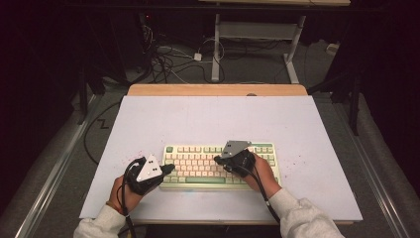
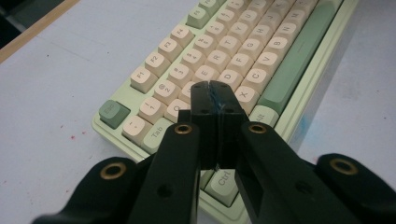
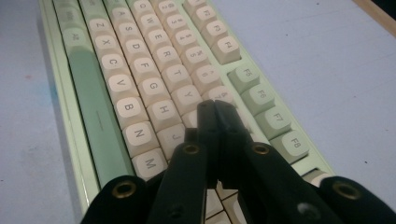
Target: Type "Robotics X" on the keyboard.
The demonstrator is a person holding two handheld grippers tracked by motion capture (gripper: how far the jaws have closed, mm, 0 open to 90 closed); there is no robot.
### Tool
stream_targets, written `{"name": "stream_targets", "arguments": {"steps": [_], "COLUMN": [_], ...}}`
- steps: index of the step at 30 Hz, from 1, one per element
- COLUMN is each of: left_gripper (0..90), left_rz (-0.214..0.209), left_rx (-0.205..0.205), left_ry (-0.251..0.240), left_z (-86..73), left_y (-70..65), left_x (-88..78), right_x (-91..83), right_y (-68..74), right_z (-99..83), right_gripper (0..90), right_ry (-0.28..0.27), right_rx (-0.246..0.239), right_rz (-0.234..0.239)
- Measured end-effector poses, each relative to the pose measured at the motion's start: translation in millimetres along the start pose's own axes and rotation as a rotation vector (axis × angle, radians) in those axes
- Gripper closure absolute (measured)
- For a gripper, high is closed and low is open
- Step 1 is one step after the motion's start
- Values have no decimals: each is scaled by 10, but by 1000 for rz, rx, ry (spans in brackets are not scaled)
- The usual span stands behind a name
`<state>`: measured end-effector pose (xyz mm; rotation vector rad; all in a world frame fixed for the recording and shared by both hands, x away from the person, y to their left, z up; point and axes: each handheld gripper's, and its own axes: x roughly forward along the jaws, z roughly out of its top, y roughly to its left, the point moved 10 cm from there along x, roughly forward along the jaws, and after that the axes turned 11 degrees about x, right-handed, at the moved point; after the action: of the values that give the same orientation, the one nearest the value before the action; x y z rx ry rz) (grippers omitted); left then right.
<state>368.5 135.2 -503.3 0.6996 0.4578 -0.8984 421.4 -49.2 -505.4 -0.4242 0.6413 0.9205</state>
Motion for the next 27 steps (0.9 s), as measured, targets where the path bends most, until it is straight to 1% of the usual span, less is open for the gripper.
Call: {"name": "stream_targets", "arguments": {"steps": [3, 5, 9, 19, 24, 27], "left_gripper": [867, 867, 867, 867, 867, 868], "left_rz": [-1, -3, -5, -9, -19, -22], "left_rx": [1, -3, 4, 7, 17, 25], "left_ry": [-2, -3, 1, -2, -5, -11], "left_z": [5, 4, 9, 30, 81, 117], "left_y": [-3, -6, -9, -18, -37, -51], "left_x": [1, 6, 15, 39, 82, 93], "right_x": [-65, -119, -213, -567, -690, -751], "right_y": [-13, -22, -28, -60, -70, -96], "right_z": [25, 40, 56, 93, 62, 21], "right_gripper": [900, 900, 900, 900, 900, 900], "right_ry": [-25, -47, -80, -172, -193, -199], "right_rx": [3, 15, 17, 23, 18, 26], "right_rz": [1, 2, 1, -9, -20, -30]}}
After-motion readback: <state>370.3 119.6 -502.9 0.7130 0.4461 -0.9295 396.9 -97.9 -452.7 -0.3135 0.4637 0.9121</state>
